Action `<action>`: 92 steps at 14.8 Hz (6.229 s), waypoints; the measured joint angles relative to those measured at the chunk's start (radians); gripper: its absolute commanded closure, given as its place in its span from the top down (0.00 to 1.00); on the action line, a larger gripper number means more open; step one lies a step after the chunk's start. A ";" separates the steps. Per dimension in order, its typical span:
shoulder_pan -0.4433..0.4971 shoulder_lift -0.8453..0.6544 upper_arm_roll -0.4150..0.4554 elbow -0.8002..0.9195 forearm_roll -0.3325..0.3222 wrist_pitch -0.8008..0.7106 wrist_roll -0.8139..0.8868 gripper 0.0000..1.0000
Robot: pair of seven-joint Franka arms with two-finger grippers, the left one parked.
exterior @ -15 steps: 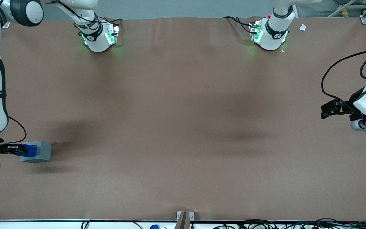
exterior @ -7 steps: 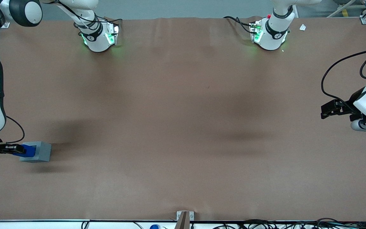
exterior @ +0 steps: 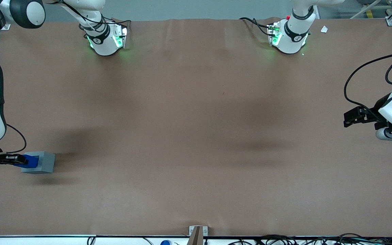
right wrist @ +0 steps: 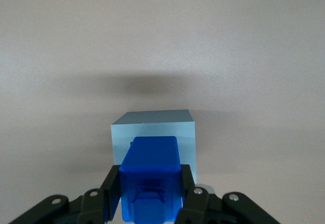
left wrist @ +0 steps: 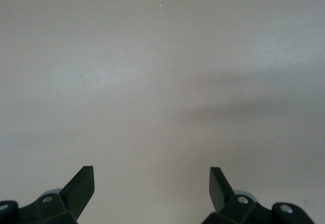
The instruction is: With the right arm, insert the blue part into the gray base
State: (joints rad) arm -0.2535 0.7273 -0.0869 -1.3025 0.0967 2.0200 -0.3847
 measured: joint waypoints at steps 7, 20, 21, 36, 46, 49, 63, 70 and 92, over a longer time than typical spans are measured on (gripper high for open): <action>0.000 0.000 0.000 0.000 0.000 0.000 0.000 0.00; 0.000 0.000 0.000 0.000 -0.001 -0.001 0.000 0.00; 0.000 0.000 0.000 0.000 -0.001 -0.001 0.000 0.00; 0.000 0.002 0.005 0.004 0.000 0.005 0.000 0.00; -0.001 0.005 0.011 0.027 0.000 0.007 0.000 0.00; -0.003 0.005 0.011 0.029 0.000 -0.008 0.000 0.00; -0.012 0.012 0.011 0.029 0.000 -0.041 0.000 0.00; -0.013 0.018 0.011 0.026 0.000 -0.050 0.000 0.00; -0.007 -0.126 0.019 -0.002 0.000 -0.023 0.005 1.00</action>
State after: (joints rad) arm -0.2605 0.6013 -0.0681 -1.3042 0.0967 1.9968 -0.3798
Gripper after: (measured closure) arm 0.000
